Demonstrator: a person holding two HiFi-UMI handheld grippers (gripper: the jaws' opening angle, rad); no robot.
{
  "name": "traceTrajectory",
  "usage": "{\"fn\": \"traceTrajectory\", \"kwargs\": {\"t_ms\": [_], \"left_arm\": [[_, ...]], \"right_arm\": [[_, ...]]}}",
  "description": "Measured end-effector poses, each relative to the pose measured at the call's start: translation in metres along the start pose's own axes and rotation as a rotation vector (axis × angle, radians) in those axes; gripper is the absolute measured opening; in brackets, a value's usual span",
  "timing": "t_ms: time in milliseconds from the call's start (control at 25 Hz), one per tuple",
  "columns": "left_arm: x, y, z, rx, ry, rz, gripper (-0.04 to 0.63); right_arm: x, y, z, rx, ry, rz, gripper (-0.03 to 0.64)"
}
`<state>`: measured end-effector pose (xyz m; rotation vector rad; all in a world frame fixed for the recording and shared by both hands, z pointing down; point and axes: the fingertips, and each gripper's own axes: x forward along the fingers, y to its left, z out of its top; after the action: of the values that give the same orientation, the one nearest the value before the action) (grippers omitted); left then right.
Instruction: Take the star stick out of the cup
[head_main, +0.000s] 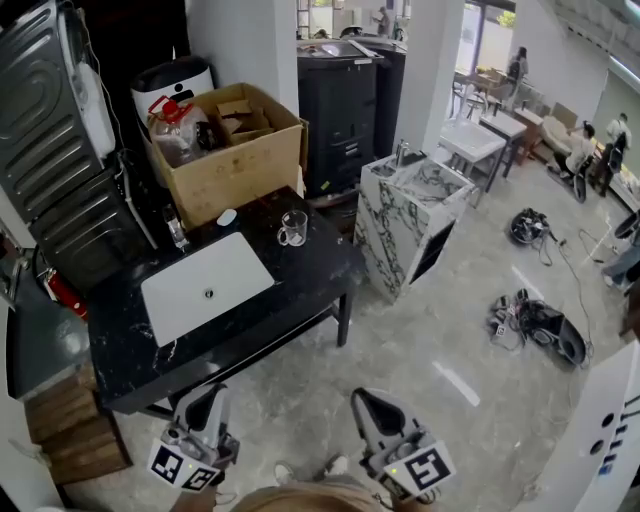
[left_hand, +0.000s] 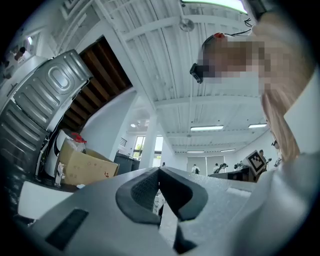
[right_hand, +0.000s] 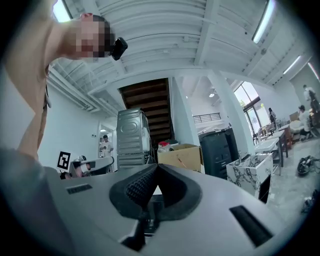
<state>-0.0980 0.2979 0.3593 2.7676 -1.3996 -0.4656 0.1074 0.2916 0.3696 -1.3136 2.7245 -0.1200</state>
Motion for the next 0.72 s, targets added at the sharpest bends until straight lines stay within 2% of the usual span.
{"fn": "traceTrajectory", "kwargs": {"t_ms": [520, 720], "left_arm": [[0.04, -0.031, -0.007, 0.048, -0.012, 0.042, 0.0], [0.047, -0.043, -0.02, 0.05, 0.009, 0.06, 0.0]], "right_arm": [[-0.012, -0.043, 0.006, 0.018, -0.016, 0.065, -0.002], [-0.02, -0.062, -0.012, 0.048, 0.018, 0.077, -0.002]]}}
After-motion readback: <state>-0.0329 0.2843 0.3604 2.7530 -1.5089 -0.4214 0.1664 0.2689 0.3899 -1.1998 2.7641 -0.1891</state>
